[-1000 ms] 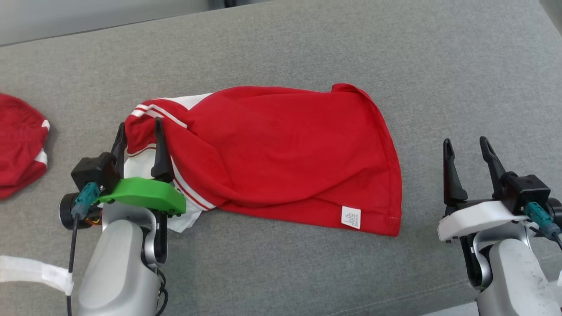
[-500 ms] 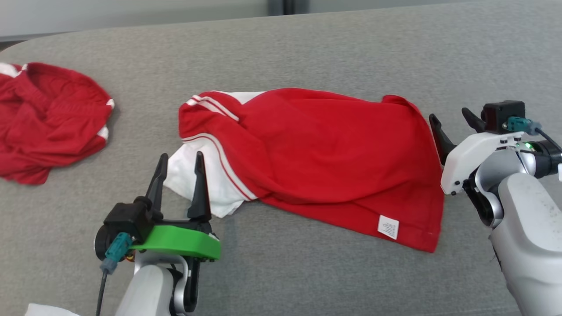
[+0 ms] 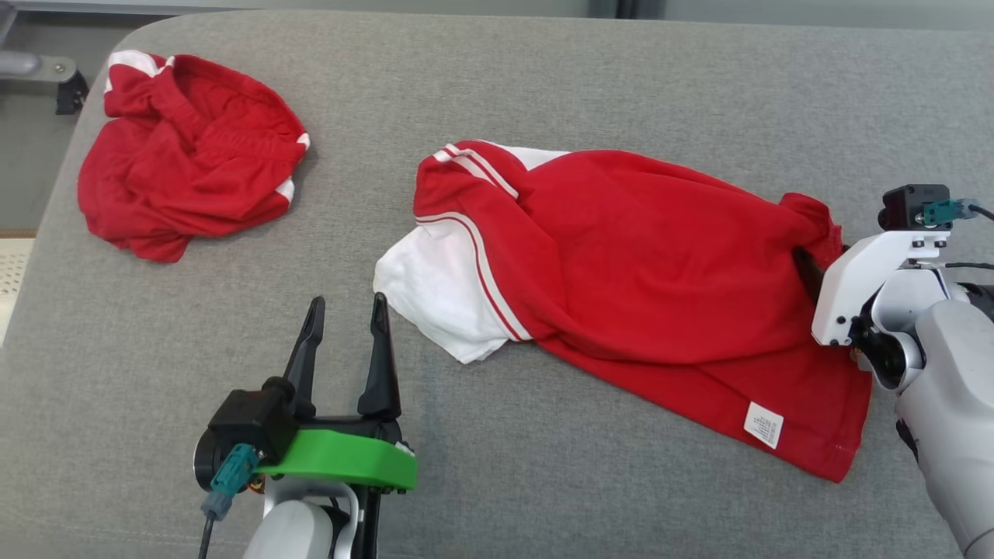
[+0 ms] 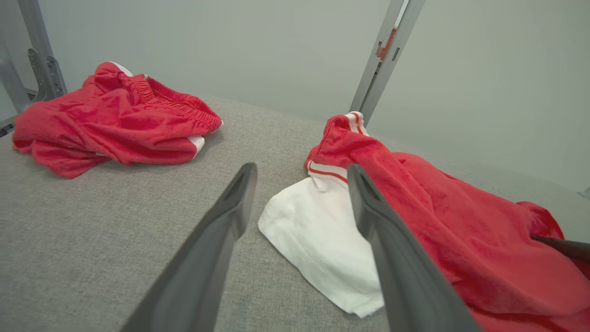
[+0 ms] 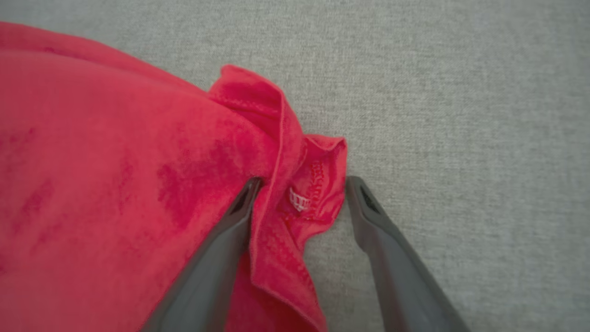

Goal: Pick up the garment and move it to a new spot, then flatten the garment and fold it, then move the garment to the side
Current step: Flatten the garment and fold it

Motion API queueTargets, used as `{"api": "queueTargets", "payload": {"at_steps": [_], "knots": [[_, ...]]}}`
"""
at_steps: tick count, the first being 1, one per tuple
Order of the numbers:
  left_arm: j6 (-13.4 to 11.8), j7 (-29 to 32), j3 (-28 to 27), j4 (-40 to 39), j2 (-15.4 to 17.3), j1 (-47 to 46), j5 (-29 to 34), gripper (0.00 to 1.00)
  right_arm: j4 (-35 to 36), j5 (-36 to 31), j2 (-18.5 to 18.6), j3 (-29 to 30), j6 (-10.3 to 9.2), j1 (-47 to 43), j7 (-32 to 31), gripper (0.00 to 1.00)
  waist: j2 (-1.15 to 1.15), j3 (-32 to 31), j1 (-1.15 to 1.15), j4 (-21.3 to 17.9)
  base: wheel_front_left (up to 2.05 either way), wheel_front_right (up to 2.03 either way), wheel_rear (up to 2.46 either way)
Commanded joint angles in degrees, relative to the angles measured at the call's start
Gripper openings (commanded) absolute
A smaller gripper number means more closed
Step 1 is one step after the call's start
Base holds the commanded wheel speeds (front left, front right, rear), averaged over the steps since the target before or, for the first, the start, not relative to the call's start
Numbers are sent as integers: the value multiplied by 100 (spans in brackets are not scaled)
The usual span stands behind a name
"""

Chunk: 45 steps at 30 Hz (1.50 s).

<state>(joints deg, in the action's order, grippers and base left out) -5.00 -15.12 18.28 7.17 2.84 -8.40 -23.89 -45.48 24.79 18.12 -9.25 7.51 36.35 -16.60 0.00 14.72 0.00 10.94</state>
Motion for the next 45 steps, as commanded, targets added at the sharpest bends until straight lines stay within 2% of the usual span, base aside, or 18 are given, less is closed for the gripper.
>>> {"api": "queueTargets", "payload": {"at_steps": [1, 2, 9, 13, 21, 28, 29, 30, 31, 39, 45], "knots": [[-24, -4, 1, -31, 11, 89, -2, 100, -166, 57, -12, -81, -4, -40, -57, 5, 0, -42, 0, 64, 0, 0, 0], [-36, -4, 6, -35, 11, 100, -3, 100, -213, 77, 17, -87, -5, -20, -11, 0, 0, -55, 0, 67, 0, 0, 0], [-67, -4, 33, -95, 12, 169, 55, 100, -310, -89, 337, -79, -7, 343, 640, 0, 0, -145, 0, -3, 0, 0, 0], [-62, -4, 74, -151, 12, 185, 66, 100, -363, -323, 659, 48, -7, 663, 983, 0, 0, -147, 0, -18, 0, 0, 0], [-45, -4, 191, -224, 11, 27, 27, 100, -536, -1009, 1089, 381, -7, 1551, 1458, 0, 0, 58, 0, 180, 0, 0, 0], [-72, -4, 262, -230, 11, -69, -23, 100, -857, -1611, 1050, 547, -7, 2141, 1629, 0, 0, 250, 0, 376, 0, 0, 0], [-79, -4, 276, -229, 11, -80, -40, 100, -930, -1684, 1032, 541, -7, 2167, 1657, 24, 0, 274, 0, 395, 0, 0, 0], [-85, -4, 281, -227, 11, -91, -51, 100, -989, -1727, 1012, 565, -7, 2187, 1692, 68, 0, 291, 0, 403, 0, 0, 0], [-91, -4, 284, -225, 11, -105, -58, 100, -1057, -1773, 978, 593, -7, 2206, 1759, 100, 0, 311, 0, 407, 0, 0, 0], [-127, -4, 202, -191, 11, -125, -1, 100, -1447, -1999, 751, 711, -7, 2158, 2283, 100, 0, 269, 0, 195, 0, 0, 0], [-84, -4, 115, -145, 12, -46, 68, 100, -1455, -1764, 535, 411, -7, 1859, 2416, 100, 0, 118, 0, -143, 0, 0, 0]]}}
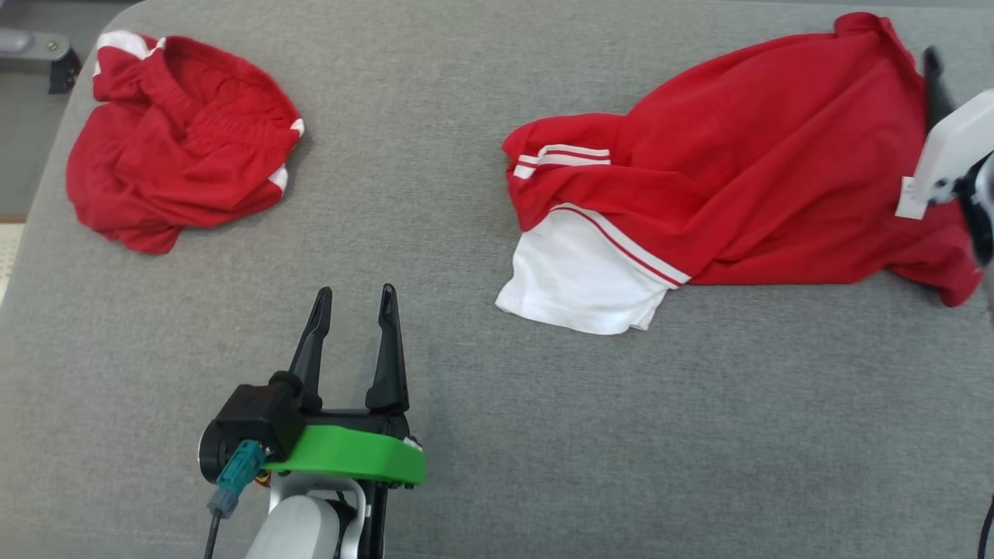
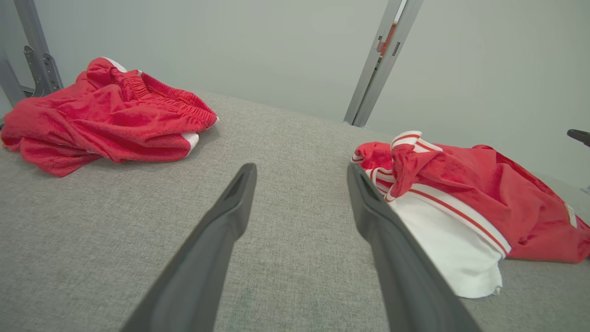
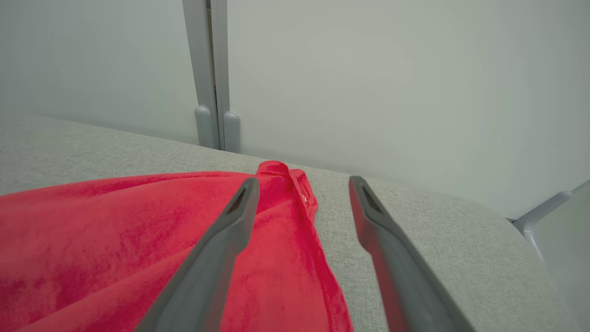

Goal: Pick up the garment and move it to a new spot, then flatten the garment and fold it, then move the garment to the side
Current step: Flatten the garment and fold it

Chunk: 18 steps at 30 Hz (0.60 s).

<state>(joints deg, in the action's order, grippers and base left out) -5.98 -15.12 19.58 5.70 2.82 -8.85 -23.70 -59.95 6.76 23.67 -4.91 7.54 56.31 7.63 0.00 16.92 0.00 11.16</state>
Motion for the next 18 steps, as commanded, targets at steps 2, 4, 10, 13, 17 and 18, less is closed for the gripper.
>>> {"api": "queueTargets", "payload": {"at_steps": [2, 4, 10, 13, 17, 18], "knots": [[17, -4, -37, -1, 14, 25, 78, 100, 54, 219, -72, -229, -10, -281, -103, 100, 0, -124, 0, -271, 0, 0, 0], [21, -4, -41, -9, 14, 42, 108, 100, 136, 453, -130, -459, -10, -495, -268, 100, 0, -124, 0, -353, 0, 0, 0], [64, -4, -73, -17, 15, -2, 152, 100, 493, 1087, -49, -1019, -10, -996, -772, 100, 0, -8, 0, -469, 0, 0, 0], [95, -4, -49, -12, 15, -81, 184, 100, 580, 1327, -44, -1107, -10, -1148, -883, 100, 0, 65, 0, -432, 0, 0, 0], [90, -4, -23, 13, 15, -142, 183, 100, 554, 1497, -21, -1148, -10, -1181, -931, 100, 0, 120, 0, -324, 0, 0, 0], [92, -4, -28, 23, 15, -140, 180, 100, 537, 1519, -26, -1156, -10, -1183, -928, 100, 0, 124, 0, -299, 0, 0, 0]]}}
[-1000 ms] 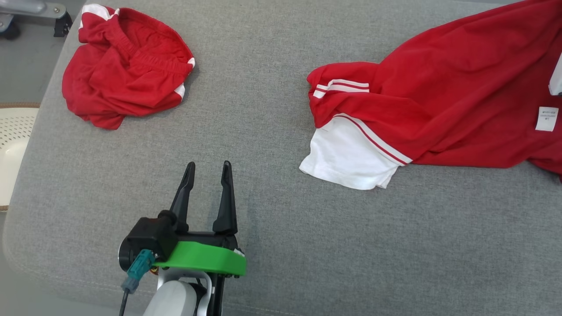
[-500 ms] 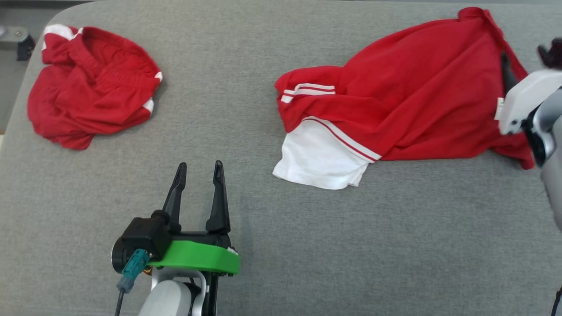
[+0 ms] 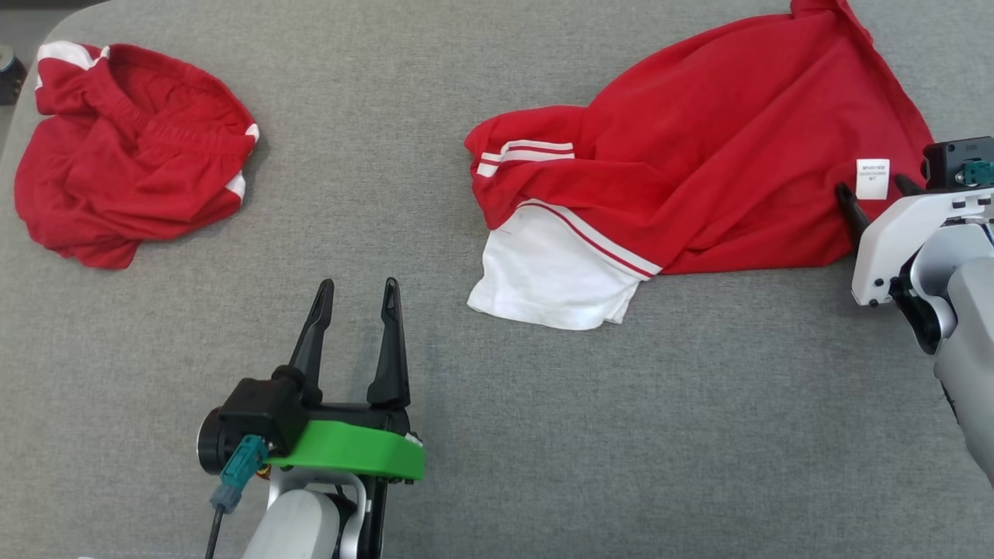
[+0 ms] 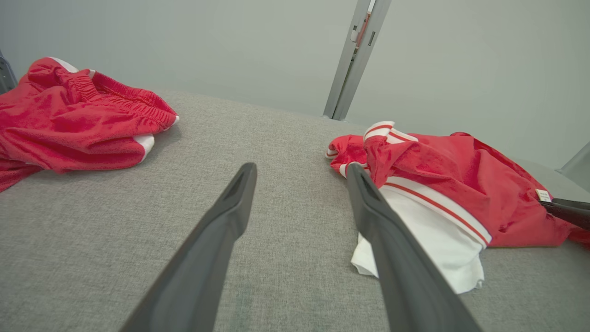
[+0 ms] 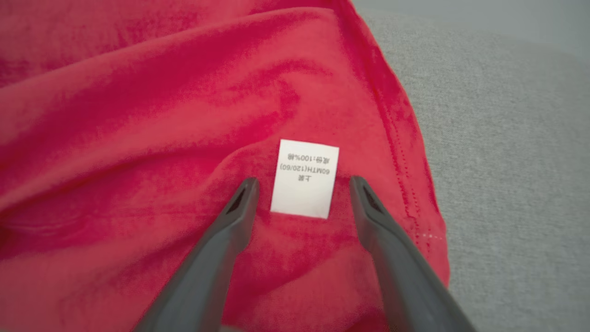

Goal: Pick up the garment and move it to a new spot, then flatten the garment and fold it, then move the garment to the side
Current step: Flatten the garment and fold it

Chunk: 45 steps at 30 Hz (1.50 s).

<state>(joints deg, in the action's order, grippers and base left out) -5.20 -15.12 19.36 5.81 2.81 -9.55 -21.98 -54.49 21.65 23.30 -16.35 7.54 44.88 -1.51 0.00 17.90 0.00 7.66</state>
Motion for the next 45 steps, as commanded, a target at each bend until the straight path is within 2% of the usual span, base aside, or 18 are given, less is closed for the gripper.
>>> {"api": "queueTargets", "payload": {"at_steps": [1, 2, 3, 4, 7, 8, 20, 30, 35, 39, 45], "knots": [[14, -4, -13, 16, 16, -70, 0, 100, -24, 62, 3, -21, -10, -36, -3, 100, 0, 25, 0, 76, 0, 0, 0], [9, -4, -18, 13, 16, -64, -5, 100, -31, 76, -7, -31, -10, -29, 9, 100, 0, 22, 0, 89, 0, 0, 0], [3, -4, -21, 13, 16, -52, -13, 100, -42, 88, -6, -42, -10, -19, 20, 69, 0, 16, 0, 105, 0, 0, 0], [3, -4, -23, 16, 16, -44, -18, 100, -53, 109, 2, -48, -10, -15, 33, 45, 0, 11, 0, 115, 0, 0, 0], [1, -4, -27, 32, 16, -16, -34, 100, -90, 141, 38, -77, -10, 17, 81, 8, 0, -19, 0, 130, 0, 0, 0], [0, -4, -28, 35, 16, -9, -39, 100, -107, 145, 39, -84, -10, 26, 91, 0, 0, -29, 0, 129, 0, 0, 0], [3, -4, -20, 80, 16, 119, 2, 100, -161, 64, 52, -1, -10, 128, 609, 0, 0, -222, 0, -39, 0, 0, 0], [7, -4, -28, 123, 16, 268, 46, 100, 441, -224, 76, 74, -10, 193, 1086, 0, 0, -487, 0, -259, 0, 0, 0], [-20, -4, -61, 89, 16, 343, 49, 100, 995, -340, 22, 257, -10, -326, 1237, 0, 0, -564, 0, -374, 0, 0, 0], [-29, -4, -108, 54, 16, 357, 63, 100, 1544, -507, -80, 644, -10, -1055, 1364, 0, 0, -571, 0, -497, 0, 0, 0], [8, -3, -187, 24, 21, 369, 113, 100, 2402, -882, -665, 1421, -9, -2302, 1487, 0, 0, -517, 0, -691, 0, 0, 0]]}}
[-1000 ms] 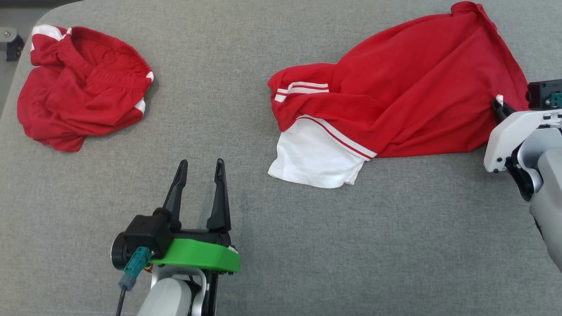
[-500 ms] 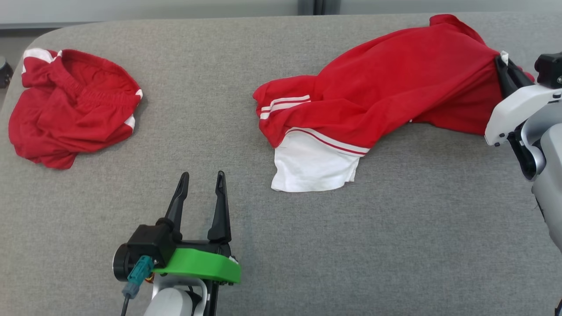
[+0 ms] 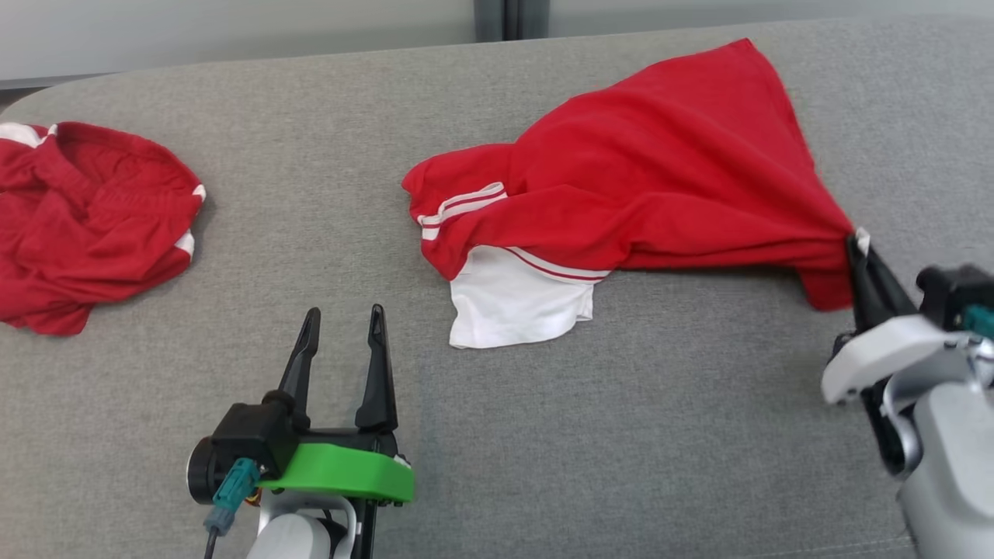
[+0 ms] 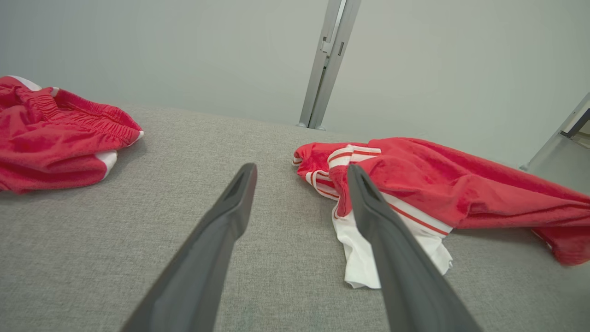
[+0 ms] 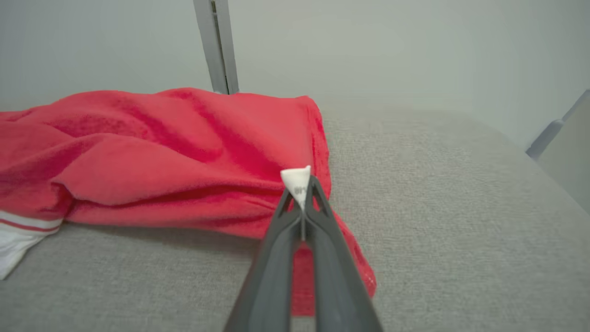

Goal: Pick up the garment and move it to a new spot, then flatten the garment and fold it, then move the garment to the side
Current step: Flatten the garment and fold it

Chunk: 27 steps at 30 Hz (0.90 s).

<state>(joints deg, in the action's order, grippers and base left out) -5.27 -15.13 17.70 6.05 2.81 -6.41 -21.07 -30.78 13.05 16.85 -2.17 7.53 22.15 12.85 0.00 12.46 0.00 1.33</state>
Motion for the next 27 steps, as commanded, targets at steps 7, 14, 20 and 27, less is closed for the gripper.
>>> {"api": "queueTargets", "payload": {"at_steps": [7, 14, 20, 27], "knots": [[55, -3, -95, -1, 37, -3, 83, 100, 906, -535, -905, 391, -8, -1079, 92, 0, 0, 62, 0, -251, 0, 0, 0], [85, -3, -134, 54, 39, -74, 109, 100, 1010, -657, -1258, 273, -8, -1609, 9, 4, 0, 28, 0, -326, 0, 0, 0], [95, -3, -160, 71, 35, -77, 103, 100, 800, -637, -1344, 150, -8, -1734, 17, 33, 0, -19, 0, -369, 0, 0, 0], [103, -3, -193, 80, 29, -19, 29, 100, 818, -600, -1360, 159, -8, -1697, 70, 100, 0, -80, 0, -392, 0, 0, 0]]}}
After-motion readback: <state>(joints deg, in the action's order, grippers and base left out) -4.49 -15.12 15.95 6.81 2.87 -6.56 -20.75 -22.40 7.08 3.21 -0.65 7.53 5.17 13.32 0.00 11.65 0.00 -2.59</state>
